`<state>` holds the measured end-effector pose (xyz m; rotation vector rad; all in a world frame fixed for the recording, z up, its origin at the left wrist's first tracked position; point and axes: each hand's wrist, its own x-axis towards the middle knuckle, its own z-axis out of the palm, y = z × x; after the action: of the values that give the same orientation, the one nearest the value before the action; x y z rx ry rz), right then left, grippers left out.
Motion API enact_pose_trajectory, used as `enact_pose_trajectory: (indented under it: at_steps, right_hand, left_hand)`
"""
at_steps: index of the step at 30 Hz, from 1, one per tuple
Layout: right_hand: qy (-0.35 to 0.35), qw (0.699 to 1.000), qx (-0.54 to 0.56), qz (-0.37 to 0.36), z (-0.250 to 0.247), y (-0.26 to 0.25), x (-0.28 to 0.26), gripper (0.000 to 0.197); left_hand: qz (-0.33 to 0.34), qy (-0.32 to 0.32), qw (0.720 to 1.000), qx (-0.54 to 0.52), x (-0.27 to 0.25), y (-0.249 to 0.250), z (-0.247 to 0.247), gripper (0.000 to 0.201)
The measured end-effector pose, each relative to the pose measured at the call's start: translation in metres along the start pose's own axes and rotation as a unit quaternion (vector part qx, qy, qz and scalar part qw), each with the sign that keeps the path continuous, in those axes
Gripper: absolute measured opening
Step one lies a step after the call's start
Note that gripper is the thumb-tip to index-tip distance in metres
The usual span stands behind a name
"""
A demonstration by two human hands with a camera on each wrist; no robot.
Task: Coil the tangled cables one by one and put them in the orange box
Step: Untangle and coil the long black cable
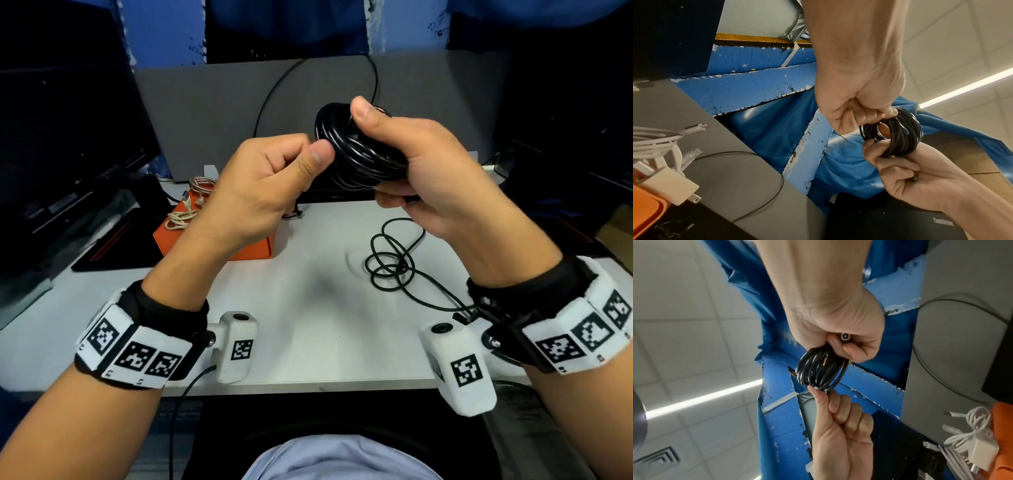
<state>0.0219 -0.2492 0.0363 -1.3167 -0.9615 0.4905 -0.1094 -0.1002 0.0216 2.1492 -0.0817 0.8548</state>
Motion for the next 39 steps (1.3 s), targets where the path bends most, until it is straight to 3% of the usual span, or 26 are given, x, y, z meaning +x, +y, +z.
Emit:
enact_pose_trajectory:
  at_steps: [3,7,11,13,17,19,25,27,32,34,36,39]
  right_hand:
    - [0.053,0.998,-0.016,-0.036,0.002,0.004,0.002,0.042]
    - [0.076,0.995,-0.028,-0.05,0.002,0.003,0.003,0.039]
    - [0.065,0.995,-0.056,-0.046,0.003,0.005,0.003,0.039]
    - [0.064,0.994,-0.077,-0.049,0.005,0.008,0.004,0.038]
    - [0.064,0.99,-0.114,-0.046,0.008,0.014,0.005,0.037]
    - [0.054,0.99,-0.12,-0.043,0.009,0.015,0.006,0.037]
    - [0.038,0.988,-0.138,-0.062,0.01,0.017,0.005,0.041]
    - [0.032,0.987,-0.147,-0.061,0.012,0.017,0.003,0.042]
    - [-0.016,0.988,-0.148,-0.039,0.011,0.005,0.0,0.067]
    - [-0.02,0.986,-0.153,-0.057,0.003,0.001,0.001,0.065]
    - [0.017,0.971,-0.21,-0.109,-0.008,-0.001,0.003,0.043]
    - [0.032,0.894,-0.402,-0.195,-0.017,0.002,0.008,0.034]
  left_hand:
    - [-0.019,0.027,0.999,0.031,0.002,-0.002,0.0,0.057]
    - [-0.041,-0.02,0.993,0.105,-0.002,0.007,-0.004,0.059]
    - [-0.128,-0.035,0.991,-0.024,-0.004,0.018,0.009,0.079]
    - [-0.125,-0.005,0.991,-0.045,-0.004,0.017,0.016,0.071]
    - [-0.07,0.047,0.988,0.127,-0.005,0.009,0.019,0.036]
    - [-0.051,0.044,0.985,0.156,-0.006,0.007,0.017,0.029]
    - [-0.035,-0.001,0.987,0.157,-0.006,0.007,0.009,0.028]
    - [-0.036,-0.021,0.984,0.176,-0.006,0.009,0.005,0.036]
    - [-0.031,-0.057,0.971,0.231,-0.007,0.012,-0.001,0.035]
    - [-0.034,-0.057,0.969,0.236,-0.007,0.014,-0.005,0.035]
    - [-0.028,-0.051,0.971,0.234,-0.007,0.016,-0.01,0.031]
    - [-0.013,-0.033,0.982,0.185,-0.007,0.019,-0.014,0.025]
